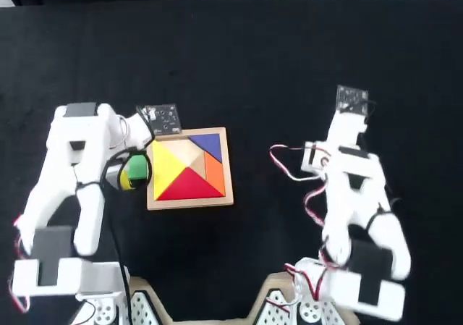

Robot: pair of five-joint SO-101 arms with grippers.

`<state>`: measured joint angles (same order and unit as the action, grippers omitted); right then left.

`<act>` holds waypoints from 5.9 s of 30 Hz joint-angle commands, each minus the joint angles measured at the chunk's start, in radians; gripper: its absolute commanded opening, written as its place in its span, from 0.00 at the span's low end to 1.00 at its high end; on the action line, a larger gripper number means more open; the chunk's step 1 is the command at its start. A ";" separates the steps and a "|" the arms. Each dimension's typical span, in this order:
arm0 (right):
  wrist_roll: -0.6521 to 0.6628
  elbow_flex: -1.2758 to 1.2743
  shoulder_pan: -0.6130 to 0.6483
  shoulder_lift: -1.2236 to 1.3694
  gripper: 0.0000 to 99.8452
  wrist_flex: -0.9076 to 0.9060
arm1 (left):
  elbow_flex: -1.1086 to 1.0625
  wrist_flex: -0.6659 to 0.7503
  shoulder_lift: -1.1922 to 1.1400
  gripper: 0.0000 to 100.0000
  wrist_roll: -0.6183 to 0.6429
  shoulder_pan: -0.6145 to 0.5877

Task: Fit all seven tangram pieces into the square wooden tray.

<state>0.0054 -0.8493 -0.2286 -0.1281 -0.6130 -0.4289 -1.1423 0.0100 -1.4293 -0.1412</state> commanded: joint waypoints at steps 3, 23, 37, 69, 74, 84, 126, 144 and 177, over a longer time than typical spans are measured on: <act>-0.008 0.177 -0.015 0.096 0.12 -0.089 | 0.136 0.005 -0.114 0.30 -0.068 0.033; -0.008 0.208 -0.015 0.125 0.12 -0.110 | 0.166 0.089 -0.236 0.30 -0.072 0.051; -0.008 0.211 -0.014 0.128 0.12 -0.107 | 0.216 0.080 -0.354 0.21 -0.126 0.036; -0.008 0.209 -0.014 0.128 0.12 -0.110 | 0.231 0.012 0.003 0.03 0.872 0.407; -0.008 0.209 -0.015 0.128 0.12 -0.112 | 0.194 0.226 -0.112 0.03 0.733 0.338; -0.008 0.211 -0.011 0.130 0.12 -0.107 | 0.338 0.144 -0.299 0.03 0.743 0.321; -0.002 0.209 -0.009 0.130 0.12 -0.106 | 0.426 0.006 -0.334 0.27 0.887 0.335; -0.002 0.209 -0.008 0.130 0.12 -0.104 | 0.331 0.272 -0.345 0.27 0.755 0.153; -0.002 0.209 -0.008 0.131 0.12 -0.104 | 0.294 0.292 -0.399 0.27 0.753 0.196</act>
<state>0.0054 -0.6882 -0.2363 0.0069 -0.7173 -0.1557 -0.7741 -0.3844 -0.6636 0.0245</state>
